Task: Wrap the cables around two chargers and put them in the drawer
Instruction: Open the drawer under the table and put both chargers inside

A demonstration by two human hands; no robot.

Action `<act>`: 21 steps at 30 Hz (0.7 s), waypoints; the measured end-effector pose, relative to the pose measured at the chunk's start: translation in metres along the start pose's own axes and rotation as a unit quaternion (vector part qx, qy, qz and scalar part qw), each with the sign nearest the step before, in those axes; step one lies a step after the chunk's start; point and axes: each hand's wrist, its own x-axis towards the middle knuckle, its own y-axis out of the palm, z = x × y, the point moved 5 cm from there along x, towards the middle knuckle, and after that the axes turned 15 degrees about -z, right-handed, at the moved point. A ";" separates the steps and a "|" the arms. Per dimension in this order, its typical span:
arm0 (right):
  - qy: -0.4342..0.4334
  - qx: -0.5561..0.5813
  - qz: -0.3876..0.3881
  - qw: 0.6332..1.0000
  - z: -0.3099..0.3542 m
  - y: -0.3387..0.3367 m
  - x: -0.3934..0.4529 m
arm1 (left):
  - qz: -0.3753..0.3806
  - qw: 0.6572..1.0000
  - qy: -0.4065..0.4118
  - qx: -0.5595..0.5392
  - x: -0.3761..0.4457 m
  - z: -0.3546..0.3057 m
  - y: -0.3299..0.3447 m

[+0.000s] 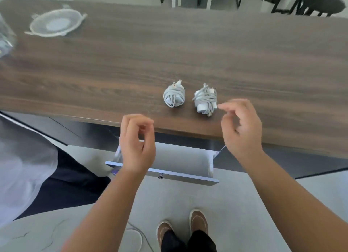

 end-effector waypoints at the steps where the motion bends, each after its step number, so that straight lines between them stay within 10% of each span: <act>1: 0.063 -0.016 0.014 0.998 -0.008 0.008 0.007 | 0.033 0.999 0.006 0.004 0.015 -0.008 0.013; 4: 0.194 -0.033 0.094 0.976 -0.024 0.036 0.012 | 0.142 0.987 -0.040 0.071 0.042 -0.012 0.057; 11: 0.146 -0.081 0.133 0.977 -0.025 0.061 0.012 | 0.268 0.930 -0.148 0.204 0.045 -0.002 0.109; 21: 0.179 -0.038 0.135 0.974 -0.028 0.052 0.015 | 0.230 0.943 -0.179 0.158 0.035 -0.003 0.104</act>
